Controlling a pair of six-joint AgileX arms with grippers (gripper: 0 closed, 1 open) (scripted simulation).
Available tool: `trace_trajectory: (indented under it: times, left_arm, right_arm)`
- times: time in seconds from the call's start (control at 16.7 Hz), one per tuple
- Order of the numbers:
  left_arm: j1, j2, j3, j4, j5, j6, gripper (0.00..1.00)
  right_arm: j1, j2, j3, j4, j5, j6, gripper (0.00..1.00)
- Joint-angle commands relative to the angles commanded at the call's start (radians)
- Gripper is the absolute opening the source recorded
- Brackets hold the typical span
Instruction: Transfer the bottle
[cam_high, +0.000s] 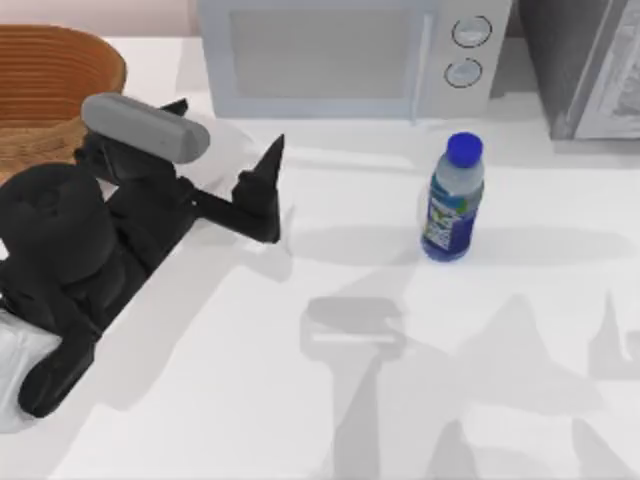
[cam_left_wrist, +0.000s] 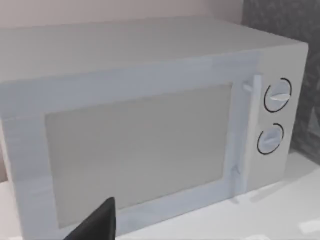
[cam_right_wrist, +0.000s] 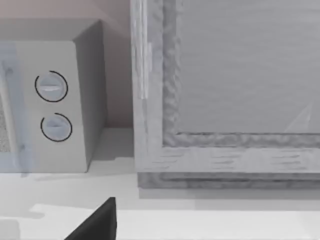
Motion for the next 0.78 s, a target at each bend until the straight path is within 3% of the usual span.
trace_trajectory:
  times: [0.42, 0.78]
  left_arm:
    - [-0.203, 0.643, 0.194, 0.435, 0.023, -0.002, 1.00]
    - [-0.280, 0.850, 0.281, 0.613, 0.032, -0.004, 1.00]
  right_arm:
    - [0.000, 0.000, 0.000, 0.000, 0.000, 0.000, 1.00]
    - [0.000, 0.000, 0.000, 0.000, 0.000, 0.000, 1.00]
